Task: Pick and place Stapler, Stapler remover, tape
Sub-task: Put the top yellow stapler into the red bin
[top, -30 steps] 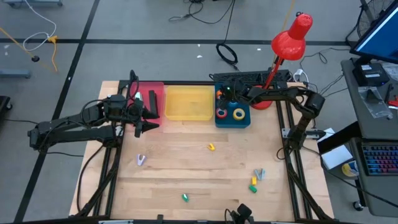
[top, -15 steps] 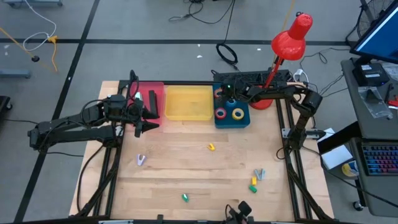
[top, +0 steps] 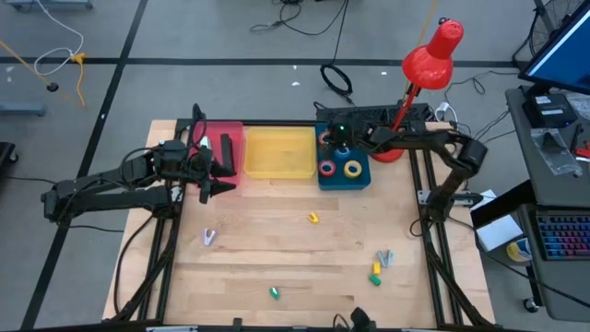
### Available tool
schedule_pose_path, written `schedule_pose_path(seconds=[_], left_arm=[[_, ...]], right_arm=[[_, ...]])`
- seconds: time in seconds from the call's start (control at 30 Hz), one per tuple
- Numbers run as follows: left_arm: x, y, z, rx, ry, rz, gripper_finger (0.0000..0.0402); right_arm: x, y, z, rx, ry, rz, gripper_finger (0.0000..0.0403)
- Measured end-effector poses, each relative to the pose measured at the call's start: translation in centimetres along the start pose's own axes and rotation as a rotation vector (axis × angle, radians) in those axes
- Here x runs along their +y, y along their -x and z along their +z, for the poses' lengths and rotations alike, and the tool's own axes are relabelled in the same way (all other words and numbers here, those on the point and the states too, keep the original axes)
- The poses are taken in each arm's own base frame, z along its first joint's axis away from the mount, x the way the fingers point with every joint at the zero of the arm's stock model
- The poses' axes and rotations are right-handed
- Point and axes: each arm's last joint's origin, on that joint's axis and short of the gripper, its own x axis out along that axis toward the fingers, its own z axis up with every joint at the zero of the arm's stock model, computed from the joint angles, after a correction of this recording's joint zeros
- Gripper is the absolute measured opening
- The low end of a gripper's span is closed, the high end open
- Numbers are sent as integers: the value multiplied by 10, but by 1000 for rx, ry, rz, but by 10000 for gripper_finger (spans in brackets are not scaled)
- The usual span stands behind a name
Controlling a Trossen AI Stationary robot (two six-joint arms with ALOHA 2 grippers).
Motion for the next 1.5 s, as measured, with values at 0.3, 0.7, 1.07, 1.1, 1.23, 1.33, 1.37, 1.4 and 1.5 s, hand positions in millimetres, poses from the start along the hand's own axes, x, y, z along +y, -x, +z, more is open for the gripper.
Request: schedule_pose_path(seconds=[0.3,0.7,1.07,1.1,1.23,1.33,1.37,1.4,1.5], left_arm=[[-12,-7,-27,293,150,-61,274],[-40,-26,-80,685,635,287,273],[-48,-8,-109,763,819,644,273],[-48,-8,-110,747,803,655,273],[-50,-11,-111,661,728,655,274],[-50,-13,-113,653,685,666,273],[-49,-13,-114,654,680,676,274],[-49,-14,-115,659,673,690,273],[-48,-17,-118,681,657,731,273]], right_arm=[[50,86,6,-60,101,251,1],[67,164,-58,-175,19,504,0],[57,181,-110,-355,-102,696,0],[56,181,-113,-353,-105,688,0],[55,178,-118,-342,-102,681,0],[56,177,-119,-337,-100,681,0],[56,177,-119,-335,-99,681,0],[56,177,-119,-337,-99,681,0],[56,178,-118,-343,-100,684,0]])
